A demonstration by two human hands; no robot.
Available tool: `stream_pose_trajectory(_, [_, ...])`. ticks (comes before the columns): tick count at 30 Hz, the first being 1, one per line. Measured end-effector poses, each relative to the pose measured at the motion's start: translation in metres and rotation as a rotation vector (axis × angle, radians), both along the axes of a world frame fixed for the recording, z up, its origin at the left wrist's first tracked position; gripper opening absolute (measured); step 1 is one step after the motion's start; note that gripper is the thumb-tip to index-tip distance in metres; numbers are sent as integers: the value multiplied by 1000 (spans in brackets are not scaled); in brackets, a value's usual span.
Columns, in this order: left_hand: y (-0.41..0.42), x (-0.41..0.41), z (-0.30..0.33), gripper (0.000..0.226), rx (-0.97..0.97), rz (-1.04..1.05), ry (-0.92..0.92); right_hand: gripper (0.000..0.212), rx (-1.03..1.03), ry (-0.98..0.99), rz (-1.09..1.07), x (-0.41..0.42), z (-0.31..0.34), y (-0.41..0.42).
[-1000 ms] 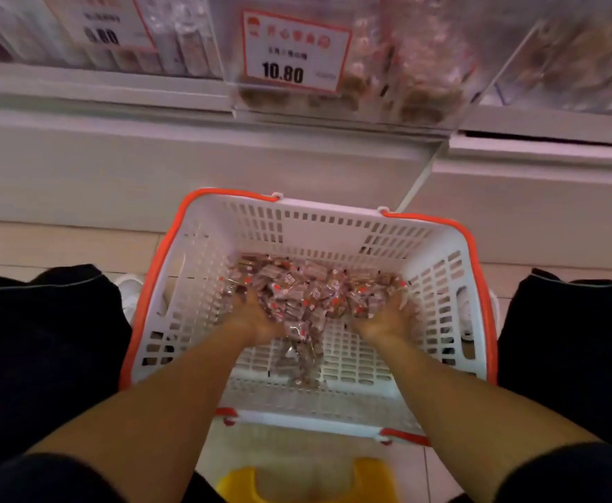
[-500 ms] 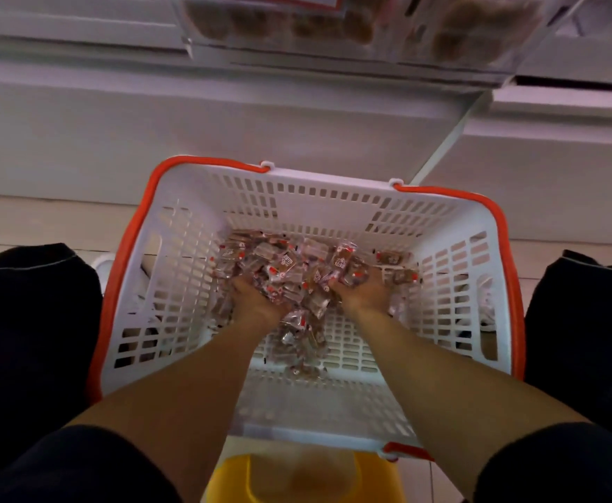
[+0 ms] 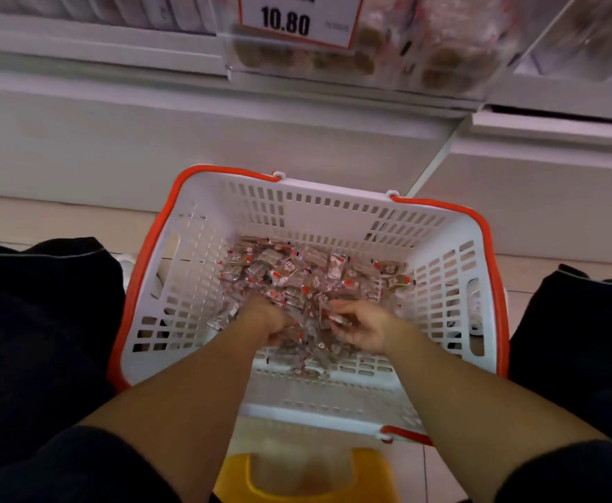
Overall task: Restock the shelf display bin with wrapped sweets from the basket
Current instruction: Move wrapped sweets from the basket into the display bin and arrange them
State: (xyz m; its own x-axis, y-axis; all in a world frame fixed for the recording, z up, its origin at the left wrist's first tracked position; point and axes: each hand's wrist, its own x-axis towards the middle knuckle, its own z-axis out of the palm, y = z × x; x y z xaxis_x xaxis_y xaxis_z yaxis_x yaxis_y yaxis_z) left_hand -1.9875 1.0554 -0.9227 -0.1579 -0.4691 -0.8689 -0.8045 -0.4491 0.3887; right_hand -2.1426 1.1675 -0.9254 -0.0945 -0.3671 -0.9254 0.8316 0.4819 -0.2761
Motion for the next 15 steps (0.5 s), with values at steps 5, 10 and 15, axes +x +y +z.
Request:
stream_pose_trajectory(5, [1,16,18,19,203,-12,60,13,-105,-12,171,14,16,3])
stream_pose_trajectory(10, [-4,30,46,21,141,85,176,22,-122,148,220,15,37,3])
stream_pose_trajectory(15, [-8,28,74,21,15,70,179,45,-106,311,268,9,65,0])
